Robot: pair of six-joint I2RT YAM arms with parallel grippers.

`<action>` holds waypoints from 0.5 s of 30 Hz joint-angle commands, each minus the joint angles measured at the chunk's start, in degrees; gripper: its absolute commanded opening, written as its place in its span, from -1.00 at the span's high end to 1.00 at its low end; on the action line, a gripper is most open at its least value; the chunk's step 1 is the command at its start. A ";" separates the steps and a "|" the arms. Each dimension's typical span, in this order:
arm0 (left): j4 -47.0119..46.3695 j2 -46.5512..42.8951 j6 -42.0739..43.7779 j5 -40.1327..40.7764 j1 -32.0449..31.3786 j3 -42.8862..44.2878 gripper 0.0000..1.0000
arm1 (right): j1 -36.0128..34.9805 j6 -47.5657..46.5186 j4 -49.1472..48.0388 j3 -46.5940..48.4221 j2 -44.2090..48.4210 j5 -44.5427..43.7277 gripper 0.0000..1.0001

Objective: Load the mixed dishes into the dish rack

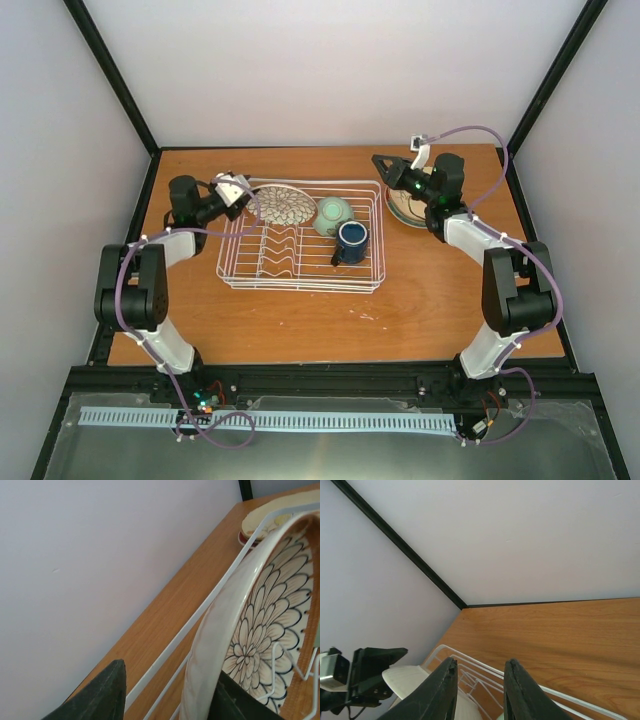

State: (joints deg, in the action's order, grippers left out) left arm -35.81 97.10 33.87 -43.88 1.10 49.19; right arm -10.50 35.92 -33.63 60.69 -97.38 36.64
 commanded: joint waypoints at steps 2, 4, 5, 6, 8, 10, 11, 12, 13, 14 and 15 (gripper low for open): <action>-3.38 -6.52 -4.38 -0.62 0.01 4.21 0.15 | 0.88 -1.31 0.45 -0.20 -0.20 -2.32 0.51; -3.39 -8.56 -5.59 -0.77 0.00 4.32 0.09 | 1.45 -0.55 -0.27 -0.75 -0.49 -2.52 0.50; -3.39 -9.52 -5.88 -0.88 -0.04 4.18 0.06 | 1.68 -0.26 -0.26 -0.89 -0.64 -2.60 0.50; -3.20 -10.86 -6.33 -1.13 -0.05 4.22 0.04 | 2.05 -0.02 -0.01 -1.00 -0.69 -2.92 0.50; -2.33 -12.66 -7.70 -2.03 -0.05 4.57 0.01 | 2.91 0.37 0.28 -1.32 -0.55 -3.27 0.50; -0.88 -14.15 -8.59 -3.08 -0.05 4.83 -0.03 | 3.79 0.26 1.20 -1.36 -0.51 -3.60 0.49; -0.19 -14.43 -8.13 -3.72 0.00 4.86 -0.03 | 4.14 0.25 1.49 -1.34 -0.49 -3.60 0.49; 0.88 -14.37 -7.47 -4.31 -0.02 4.97 -0.03 | 4.43 0.26 1.70 -1.31 -0.52 -3.53 0.49; 2.26 -14.13 -6.53 -4.40 -0.05 5.21 -0.02 | 4.63 0.35 1.84 -1.38 -0.60 -3.59 0.49; 3.11 -13.55 -6.01 -4.19 -0.05 5.43 0.00 | 4.81 0.20 1.94 -1.43 -0.62 -3.60 0.49; 3.70 -13.20 -6.05 -3.98 -0.05 5.59 0.01 | 4.91 0.10 2.25 -1.42 -0.63 -3.77 0.49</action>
State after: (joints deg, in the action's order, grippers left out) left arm -33.63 83.40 27.75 -46.02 0.86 52.49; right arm -6.31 36.12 -31.81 59.81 -97.47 33.80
